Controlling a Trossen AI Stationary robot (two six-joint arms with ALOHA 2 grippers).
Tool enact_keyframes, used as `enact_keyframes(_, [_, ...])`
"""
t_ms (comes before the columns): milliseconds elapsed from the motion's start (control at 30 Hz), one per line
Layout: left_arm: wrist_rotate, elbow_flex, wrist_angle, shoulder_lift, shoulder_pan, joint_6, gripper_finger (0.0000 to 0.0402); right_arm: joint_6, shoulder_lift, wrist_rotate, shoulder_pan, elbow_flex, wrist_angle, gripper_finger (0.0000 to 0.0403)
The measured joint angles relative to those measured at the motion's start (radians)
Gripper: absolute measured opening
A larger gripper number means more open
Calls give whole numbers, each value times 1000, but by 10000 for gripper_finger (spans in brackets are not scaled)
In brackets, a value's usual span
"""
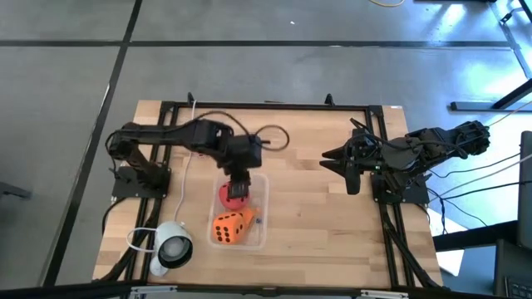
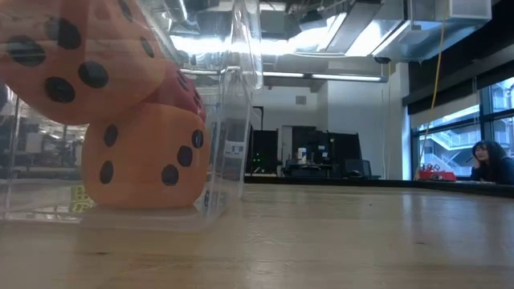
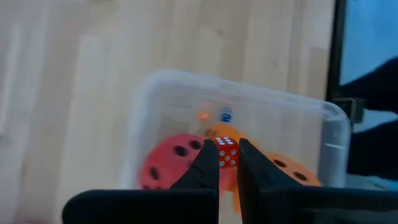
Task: Pick & Place Dice
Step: Put the small red die on the bin
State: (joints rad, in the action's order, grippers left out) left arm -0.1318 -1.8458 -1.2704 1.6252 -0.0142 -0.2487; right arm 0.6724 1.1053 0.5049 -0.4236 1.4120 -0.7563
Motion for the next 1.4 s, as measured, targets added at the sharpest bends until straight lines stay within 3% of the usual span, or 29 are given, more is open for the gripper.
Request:
enact_keyframes(233, [61,44,54,11,-113,-81,3,0,0,0,0,0,0,148])
enact_keyframes(500, [56,179,102,13,-177,-161,3,-8,0,1,0,0,0,148])
enact_keyframes(800, [46,219,181,12,-189,-194,3,-23,0,3,0,0,0,148])
enact_keyframes(1400, [49,219,175,12,-190,-203,3,-53,0,0,0,0,-6,148])
